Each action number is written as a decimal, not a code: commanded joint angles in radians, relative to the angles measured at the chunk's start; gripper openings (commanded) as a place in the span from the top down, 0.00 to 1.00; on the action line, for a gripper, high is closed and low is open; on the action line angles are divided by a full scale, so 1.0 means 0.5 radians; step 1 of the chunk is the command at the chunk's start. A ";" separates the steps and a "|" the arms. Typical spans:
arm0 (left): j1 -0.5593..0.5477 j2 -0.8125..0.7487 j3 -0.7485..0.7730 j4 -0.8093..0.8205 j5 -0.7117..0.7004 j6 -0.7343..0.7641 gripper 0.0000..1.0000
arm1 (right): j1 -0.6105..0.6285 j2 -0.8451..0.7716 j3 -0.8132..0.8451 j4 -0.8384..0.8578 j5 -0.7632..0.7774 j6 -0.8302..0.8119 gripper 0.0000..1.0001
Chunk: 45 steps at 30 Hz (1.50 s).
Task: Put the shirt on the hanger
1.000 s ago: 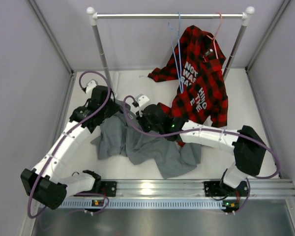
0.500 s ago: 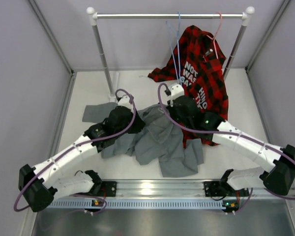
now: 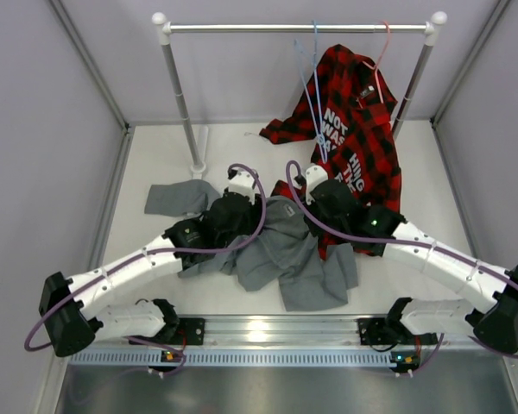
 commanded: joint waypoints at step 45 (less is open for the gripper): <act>0.148 0.102 0.322 -0.663 -0.132 -0.211 1.00 | -0.328 0.180 1.229 -0.632 0.052 -0.102 0.20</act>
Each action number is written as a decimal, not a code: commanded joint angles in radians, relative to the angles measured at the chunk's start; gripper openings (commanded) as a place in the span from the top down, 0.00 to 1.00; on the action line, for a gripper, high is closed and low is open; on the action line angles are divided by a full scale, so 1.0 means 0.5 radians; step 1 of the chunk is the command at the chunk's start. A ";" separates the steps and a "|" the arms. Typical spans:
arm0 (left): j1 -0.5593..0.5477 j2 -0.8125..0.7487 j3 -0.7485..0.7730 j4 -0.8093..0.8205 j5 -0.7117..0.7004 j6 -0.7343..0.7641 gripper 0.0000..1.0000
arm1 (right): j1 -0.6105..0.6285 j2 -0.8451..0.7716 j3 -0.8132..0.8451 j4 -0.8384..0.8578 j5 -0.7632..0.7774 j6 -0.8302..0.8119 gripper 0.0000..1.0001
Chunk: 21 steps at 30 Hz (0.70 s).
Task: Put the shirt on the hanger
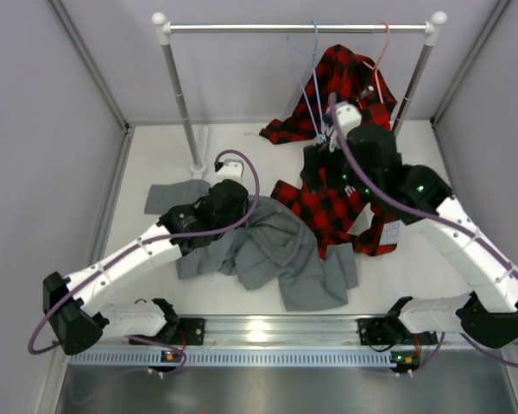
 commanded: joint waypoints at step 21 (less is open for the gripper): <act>0.005 -0.188 -0.154 -0.126 -0.041 -0.230 1.00 | -0.600 1.036 1.348 -0.382 -0.205 -0.365 0.75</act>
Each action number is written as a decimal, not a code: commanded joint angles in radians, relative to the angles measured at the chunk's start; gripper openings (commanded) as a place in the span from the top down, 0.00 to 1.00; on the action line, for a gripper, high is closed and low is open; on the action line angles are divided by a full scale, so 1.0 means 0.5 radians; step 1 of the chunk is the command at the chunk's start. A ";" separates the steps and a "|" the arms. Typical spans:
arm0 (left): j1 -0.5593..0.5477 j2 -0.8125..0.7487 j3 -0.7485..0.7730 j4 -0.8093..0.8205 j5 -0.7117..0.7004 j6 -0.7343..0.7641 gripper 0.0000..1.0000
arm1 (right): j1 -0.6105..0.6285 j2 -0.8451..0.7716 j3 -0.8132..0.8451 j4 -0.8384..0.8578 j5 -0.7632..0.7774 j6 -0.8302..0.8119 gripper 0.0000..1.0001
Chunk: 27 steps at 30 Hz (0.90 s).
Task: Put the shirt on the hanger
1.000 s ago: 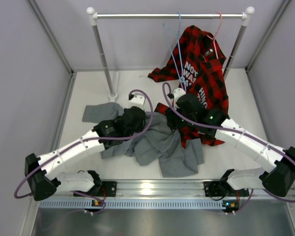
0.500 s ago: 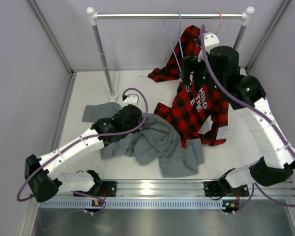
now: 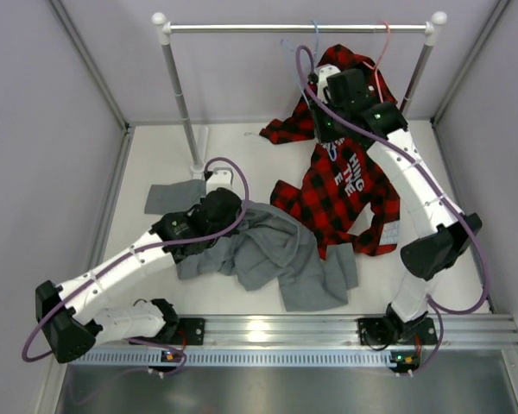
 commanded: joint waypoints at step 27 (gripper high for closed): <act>0.004 -0.027 -0.055 -0.026 -0.124 -0.098 1.00 | -0.028 -0.166 0.157 0.239 -0.051 0.108 1.00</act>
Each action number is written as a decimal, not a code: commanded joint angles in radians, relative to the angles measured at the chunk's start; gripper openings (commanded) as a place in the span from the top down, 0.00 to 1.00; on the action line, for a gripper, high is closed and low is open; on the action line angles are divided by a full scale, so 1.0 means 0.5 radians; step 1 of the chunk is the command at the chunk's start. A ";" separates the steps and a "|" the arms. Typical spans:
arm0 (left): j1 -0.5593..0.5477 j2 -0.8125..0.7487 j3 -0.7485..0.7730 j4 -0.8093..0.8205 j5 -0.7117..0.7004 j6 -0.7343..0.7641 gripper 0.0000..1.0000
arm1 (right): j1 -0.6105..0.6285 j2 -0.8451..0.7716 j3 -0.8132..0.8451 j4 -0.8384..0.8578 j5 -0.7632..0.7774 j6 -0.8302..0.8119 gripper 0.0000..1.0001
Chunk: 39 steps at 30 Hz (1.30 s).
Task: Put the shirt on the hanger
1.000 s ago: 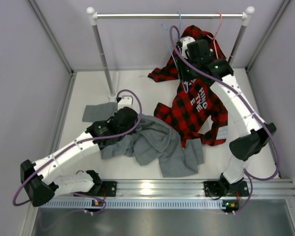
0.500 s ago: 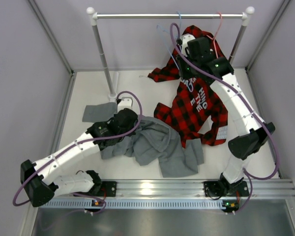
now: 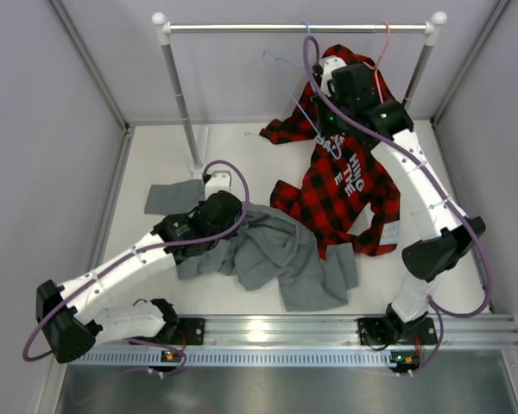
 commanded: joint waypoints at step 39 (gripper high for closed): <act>0.783 0.668 0.495 0.191 0.688 -0.008 1.00 | -0.026 -1.962 -2.072 0.630 -1.331 0.452 1.00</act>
